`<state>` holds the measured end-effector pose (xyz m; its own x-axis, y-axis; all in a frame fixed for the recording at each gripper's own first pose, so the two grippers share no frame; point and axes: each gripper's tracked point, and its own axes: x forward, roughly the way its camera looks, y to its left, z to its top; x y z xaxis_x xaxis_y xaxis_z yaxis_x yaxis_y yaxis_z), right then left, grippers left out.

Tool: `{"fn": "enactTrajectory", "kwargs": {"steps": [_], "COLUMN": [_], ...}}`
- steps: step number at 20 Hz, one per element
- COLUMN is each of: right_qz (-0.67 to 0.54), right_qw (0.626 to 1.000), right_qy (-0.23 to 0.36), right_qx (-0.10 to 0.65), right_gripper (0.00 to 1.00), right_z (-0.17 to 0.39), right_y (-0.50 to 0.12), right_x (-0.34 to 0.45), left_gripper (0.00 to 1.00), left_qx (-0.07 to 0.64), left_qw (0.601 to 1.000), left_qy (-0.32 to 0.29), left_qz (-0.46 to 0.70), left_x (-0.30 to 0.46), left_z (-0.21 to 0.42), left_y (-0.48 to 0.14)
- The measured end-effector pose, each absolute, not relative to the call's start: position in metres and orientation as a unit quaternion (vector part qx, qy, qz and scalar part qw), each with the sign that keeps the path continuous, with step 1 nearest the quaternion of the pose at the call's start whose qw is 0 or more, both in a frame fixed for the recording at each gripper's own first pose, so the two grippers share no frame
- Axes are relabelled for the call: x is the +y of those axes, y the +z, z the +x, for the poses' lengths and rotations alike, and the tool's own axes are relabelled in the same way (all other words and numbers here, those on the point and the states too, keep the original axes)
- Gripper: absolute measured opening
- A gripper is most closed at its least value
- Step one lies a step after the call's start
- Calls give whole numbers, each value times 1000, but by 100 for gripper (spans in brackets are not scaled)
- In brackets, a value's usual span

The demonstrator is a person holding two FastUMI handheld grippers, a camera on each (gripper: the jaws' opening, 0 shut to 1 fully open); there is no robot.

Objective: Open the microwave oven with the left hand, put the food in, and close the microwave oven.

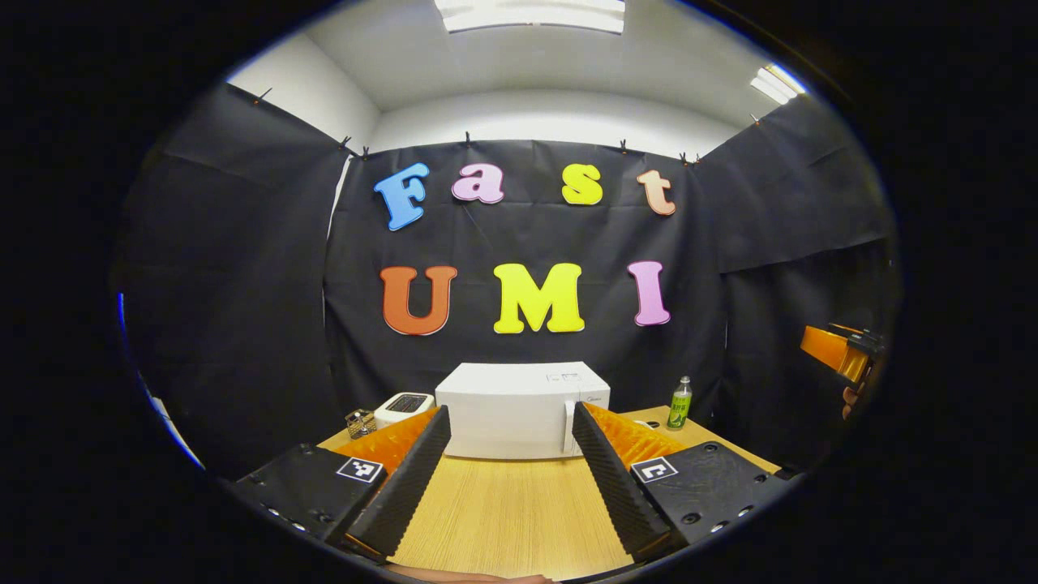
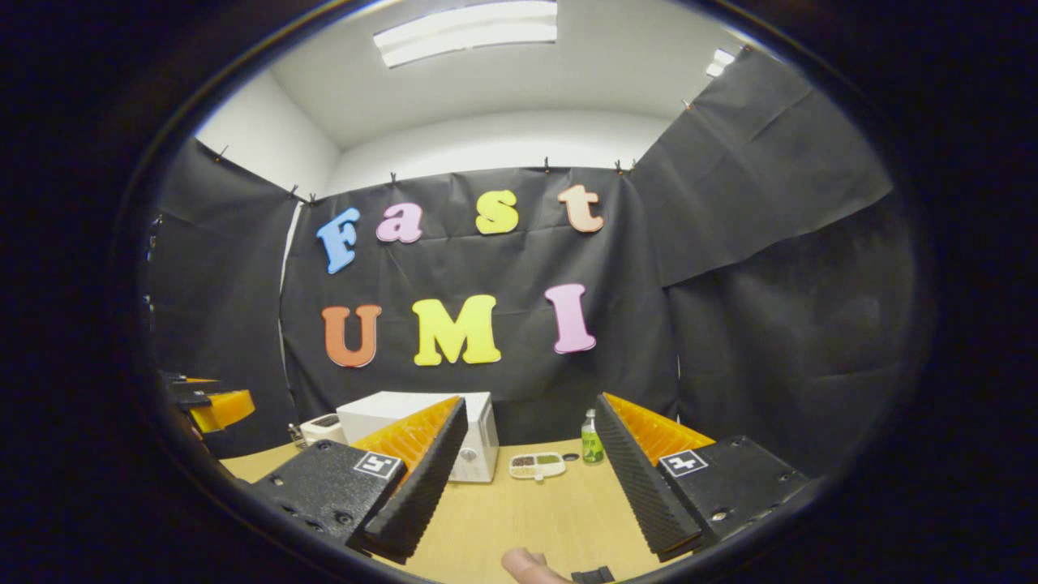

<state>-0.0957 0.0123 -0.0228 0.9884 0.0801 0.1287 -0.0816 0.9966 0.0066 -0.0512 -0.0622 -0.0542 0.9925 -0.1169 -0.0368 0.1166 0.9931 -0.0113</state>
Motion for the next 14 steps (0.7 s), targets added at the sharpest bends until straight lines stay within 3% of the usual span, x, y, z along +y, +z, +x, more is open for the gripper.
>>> {"fn": "enactTrajectory", "kwargs": {"steps": [1, 2, 3, 4, 5, 14], "right_qz": [4, 2, 2, 3, 3, 9], "right_qw": [997, 997, 997, 997, 997, 998], "right_qy": [38, 38, 40, 40, 39, 47], "right_qx": [-65, -64, -64, -63, -62, -45], "right_gripper": [100, 91, 91, 91, 91, 91], "right_z": [-97, -98, -98, -98, -98, -95], "right_y": [-22, -23, -23, -23, -24, -36], "right_x": [12, 12, 12, 13, 11, 12], "left_gripper": [95, 84, 84, 95, 84, 84], "left_qx": [16, 15, 13, 11, 10, 12], "left_qw": [998, 998, 998, 998, 998, 999], "left_qy": [-60, -60, -62, -62, -62, -46], "left_qz": [-4, -5, -5, -3, -1, 6], "left_x": [-63, -64, -65, -66, -66, -59], "left_z": [-53, -54, -56, -57, -56, -55], "left_y": [-52, -51, -50, -49, -49, -54]}}
